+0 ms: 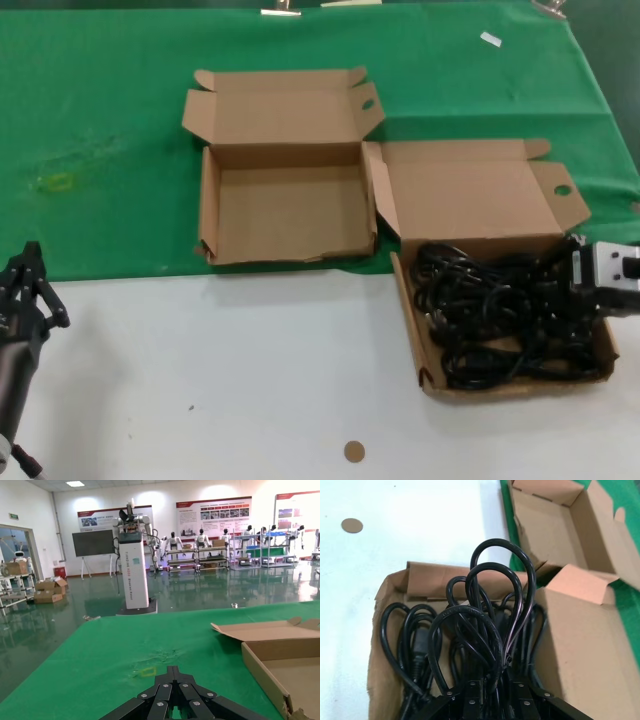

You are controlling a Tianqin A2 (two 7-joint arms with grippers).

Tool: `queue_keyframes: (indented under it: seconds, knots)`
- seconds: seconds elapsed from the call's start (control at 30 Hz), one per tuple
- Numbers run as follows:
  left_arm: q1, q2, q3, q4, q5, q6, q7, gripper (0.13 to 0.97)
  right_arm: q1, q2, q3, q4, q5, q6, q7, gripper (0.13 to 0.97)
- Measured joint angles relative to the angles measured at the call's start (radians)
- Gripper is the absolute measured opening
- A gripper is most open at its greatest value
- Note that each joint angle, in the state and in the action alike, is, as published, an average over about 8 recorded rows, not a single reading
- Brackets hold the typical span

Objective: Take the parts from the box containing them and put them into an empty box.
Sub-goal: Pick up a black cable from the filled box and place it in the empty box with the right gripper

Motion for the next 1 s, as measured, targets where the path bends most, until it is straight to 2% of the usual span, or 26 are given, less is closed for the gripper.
queue_keyframes:
  seconds: [0.3, 0.57, 0.77, 1.0]
  knots:
    - [0.0, 0.0, 0.0, 0.0, 0.0, 0.0, 0.0, 0.144, 0.027, 0.001, 0.018, 0.112, -0.036, -0.01, 0.05, 0.225]
    - [0.0, 0.0, 0.0, 0.0, 0.0, 0.0, 0.0, 0.144, 0.131, -0.083, -0.012, 0.145, -0.103, -0.039, 0.087, 0.223]
    - [0.0, 0.0, 0.0, 0.0, 0.0, 0.0, 0.0, 0.144, 0.235, -0.201, -0.06, 0.079, -0.161, -0.049, 0.096, 0.222]
    - [0.0, 0.0, 0.0, 0.0, 0.0, 0.0, 0.0, 0.144, 0.353, -0.369, -0.12, -0.095, -0.217, -0.021, 0.074, 0.222]
